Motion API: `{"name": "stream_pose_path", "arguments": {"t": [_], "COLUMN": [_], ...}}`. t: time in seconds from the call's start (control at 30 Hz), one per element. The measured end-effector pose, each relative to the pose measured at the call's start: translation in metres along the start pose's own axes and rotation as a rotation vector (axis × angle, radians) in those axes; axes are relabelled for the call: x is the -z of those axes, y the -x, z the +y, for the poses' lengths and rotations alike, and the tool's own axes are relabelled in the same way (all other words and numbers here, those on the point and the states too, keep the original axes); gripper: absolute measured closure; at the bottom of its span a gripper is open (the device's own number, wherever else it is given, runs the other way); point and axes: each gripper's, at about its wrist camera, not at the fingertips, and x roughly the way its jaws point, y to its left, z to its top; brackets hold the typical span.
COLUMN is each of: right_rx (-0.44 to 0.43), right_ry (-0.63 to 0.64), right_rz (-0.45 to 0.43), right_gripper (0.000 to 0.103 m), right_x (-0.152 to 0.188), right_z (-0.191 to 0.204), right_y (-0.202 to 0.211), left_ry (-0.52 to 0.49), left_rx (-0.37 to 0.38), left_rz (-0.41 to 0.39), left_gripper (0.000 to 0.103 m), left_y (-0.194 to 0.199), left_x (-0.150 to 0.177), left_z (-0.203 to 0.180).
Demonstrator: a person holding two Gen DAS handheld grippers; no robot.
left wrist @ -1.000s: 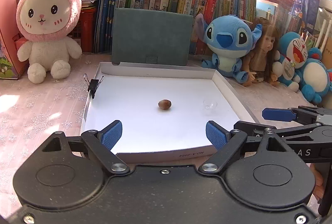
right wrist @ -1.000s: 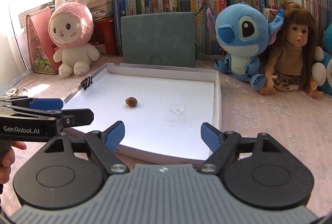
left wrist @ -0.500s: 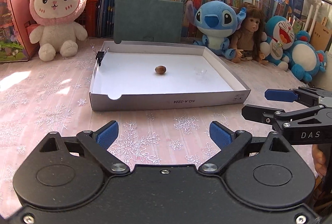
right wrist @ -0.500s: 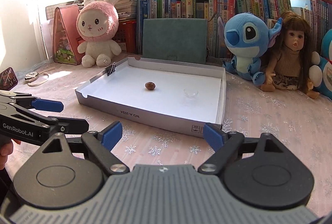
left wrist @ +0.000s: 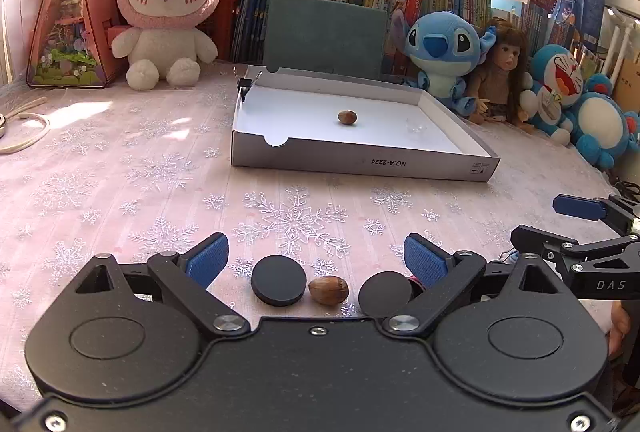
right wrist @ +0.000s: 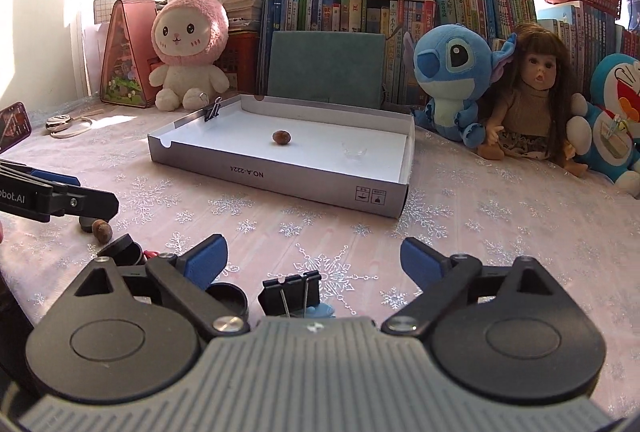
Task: Organize rigid objects
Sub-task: 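Move the left tool to a black round lid while the right tool moves to a black binder clip, then close the left gripper on the lid while the right gripper closes on the binder clip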
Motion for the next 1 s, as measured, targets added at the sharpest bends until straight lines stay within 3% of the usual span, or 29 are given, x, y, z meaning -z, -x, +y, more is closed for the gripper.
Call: {"name": "stream_pose_path", "arguments": {"t": [0.1, 0.33, 0.4, 0.47, 0.67, 0.83, 1.0], "right_rx": [0.033, 0.018, 0.014, 0.009, 0.014, 0.031, 0.029], "right_ry": [0.014, -0.013, -0.009, -0.005, 0.036, 0.051, 0.089], "right_rz": [-0.016, -0.025, -0.028, -0.036, -0.051, -0.051, -0.051], "right_gripper": [0.003, 0.003, 0.003, 0.004, 0.014, 0.030, 0.039], "right_x": [0.009, 0.016, 0.016, 0.016, 0.017, 0.015, 0.017], "right_z": [0.003, 0.003, 0.004, 0.005, 0.012, 0.016, 0.022], "right_y": [0.003, 0.006, 0.007, 0.008, 0.011, 0.012, 0.014], "left_ry": [-0.023, -0.022, -0.013, -0.014, -0.093, -0.087, -0.113], "left_rx": [-0.026, -0.063, -0.074, -0.068, -0.099, -0.096, -0.127], "left_rz": [-0.005, 0.013, 0.026, 0.024, 0.024, 0.029, 0.031], "left_gripper": [0.012, 0.025, 0.049, 0.053, 0.053, 0.053, 0.054], "left_y": [0.005, 0.012, 0.016, 0.022, 0.025, 0.016, 0.002], "left_x": [0.005, 0.015, 0.015, 0.015, 0.022, 0.023, 0.022], "left_z": [0.003, 0.012, 0.015, 0.017, 0.013, 0.011, 0.006]}}
